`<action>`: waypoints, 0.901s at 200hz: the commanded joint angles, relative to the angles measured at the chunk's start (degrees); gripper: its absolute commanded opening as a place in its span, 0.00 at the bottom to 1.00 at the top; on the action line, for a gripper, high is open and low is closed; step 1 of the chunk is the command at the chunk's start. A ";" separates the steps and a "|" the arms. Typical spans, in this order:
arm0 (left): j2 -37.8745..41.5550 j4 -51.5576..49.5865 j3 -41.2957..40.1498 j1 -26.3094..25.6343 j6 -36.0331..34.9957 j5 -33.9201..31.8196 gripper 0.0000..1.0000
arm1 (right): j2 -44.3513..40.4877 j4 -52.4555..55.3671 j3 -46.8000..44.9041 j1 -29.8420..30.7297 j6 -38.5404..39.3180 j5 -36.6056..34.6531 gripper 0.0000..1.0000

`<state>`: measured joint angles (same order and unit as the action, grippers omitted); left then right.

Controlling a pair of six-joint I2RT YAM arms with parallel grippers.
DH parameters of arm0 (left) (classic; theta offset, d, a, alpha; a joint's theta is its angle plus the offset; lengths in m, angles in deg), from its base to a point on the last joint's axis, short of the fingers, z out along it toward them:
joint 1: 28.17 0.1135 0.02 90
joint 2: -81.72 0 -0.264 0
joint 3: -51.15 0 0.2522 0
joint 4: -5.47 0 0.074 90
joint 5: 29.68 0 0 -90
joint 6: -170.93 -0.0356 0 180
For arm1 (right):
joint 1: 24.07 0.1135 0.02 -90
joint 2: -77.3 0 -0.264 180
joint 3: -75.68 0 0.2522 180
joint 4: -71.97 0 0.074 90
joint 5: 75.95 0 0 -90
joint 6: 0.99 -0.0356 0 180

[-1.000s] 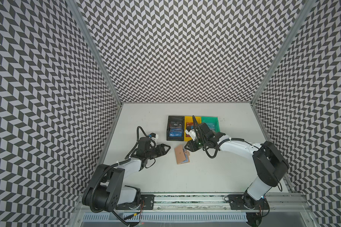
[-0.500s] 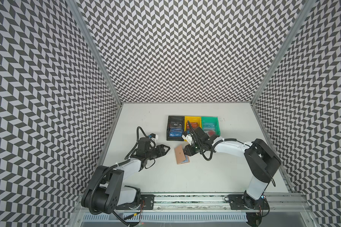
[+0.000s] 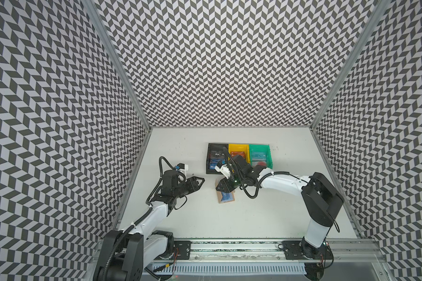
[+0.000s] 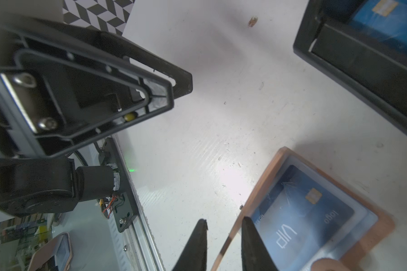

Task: Take the credit cards out of the card holder
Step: Open the card holder at the center of the table.

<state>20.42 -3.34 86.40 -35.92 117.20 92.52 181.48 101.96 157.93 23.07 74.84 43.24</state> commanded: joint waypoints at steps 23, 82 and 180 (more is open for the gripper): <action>4.03 -5.06 1.45 2.60 -0.40 1.36 0.51 | 4.94 -4.11 1.47 1.47 -1.06 4.83 0.25; 3.91 -4.28 0.94 3.49 -0.15 3.43 0.50 | 6.25 -5.85 1.64 2.08 -1.00 8.07 0.27; 3.20 -2.38 -0.43 3.65 0.90 4.88 0.51 | 3.13 -6.91 -1.78 2.17 -1.47 10.78 0.40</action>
<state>23.65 -7.06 86.47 -32.62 117.22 96.22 186.70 97.02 157.73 24.90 73.44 52.77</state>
